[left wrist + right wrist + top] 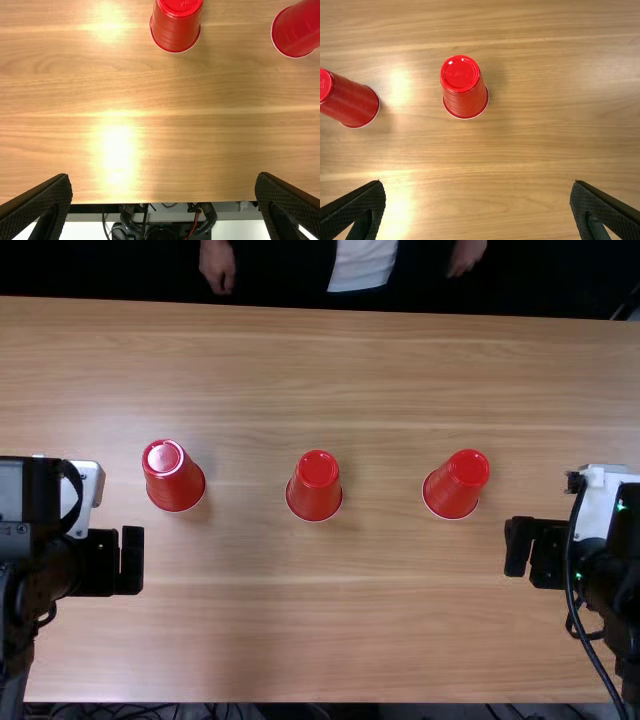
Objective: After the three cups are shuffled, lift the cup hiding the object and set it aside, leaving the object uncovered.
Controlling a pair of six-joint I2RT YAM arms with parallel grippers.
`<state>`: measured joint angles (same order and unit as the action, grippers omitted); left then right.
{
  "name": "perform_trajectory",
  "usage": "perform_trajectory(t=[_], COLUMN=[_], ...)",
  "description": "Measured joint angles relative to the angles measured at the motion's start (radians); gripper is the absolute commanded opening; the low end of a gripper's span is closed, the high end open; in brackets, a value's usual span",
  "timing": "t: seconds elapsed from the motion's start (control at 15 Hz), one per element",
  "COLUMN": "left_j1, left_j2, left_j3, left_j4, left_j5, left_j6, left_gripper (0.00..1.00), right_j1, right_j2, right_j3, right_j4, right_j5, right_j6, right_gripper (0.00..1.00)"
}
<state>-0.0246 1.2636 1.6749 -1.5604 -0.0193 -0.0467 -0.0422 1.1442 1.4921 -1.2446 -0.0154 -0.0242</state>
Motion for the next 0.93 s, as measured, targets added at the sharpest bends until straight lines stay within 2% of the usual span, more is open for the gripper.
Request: perform_trajectory(t=[0.2,0.4,0.67,0.93], left_j1=[-0.002,-0.003,-0.035,-0.035], left_j2=[0.014,0.014,0.014,0.014], left_j3=[0.0,0.0,0.0,0.0], left_j4=[-0.005,-0.005,0.001,0.004], left_j5=[0.001,0.0,0.0,0.0], left_j6=[-0.036,-0.04,-0.041,-0.047], left_gripper=[1.0,1.0,1.0,1.0], right_j1=[0.003,0.003,0.003,0.003], right_j2=[0.036,0.047,0.121,0.225], right_j3=[0.0,-0.002,-0.066,-0.075], right_j4=[0.005,0.057,0.246,0.312], right_j5=[-0.01,-0.011,-0.014,-0.015], right_j6=[0.0,0.001,0.001,0.001], right_gripper=[1.0,1.0,1.0,1.0])
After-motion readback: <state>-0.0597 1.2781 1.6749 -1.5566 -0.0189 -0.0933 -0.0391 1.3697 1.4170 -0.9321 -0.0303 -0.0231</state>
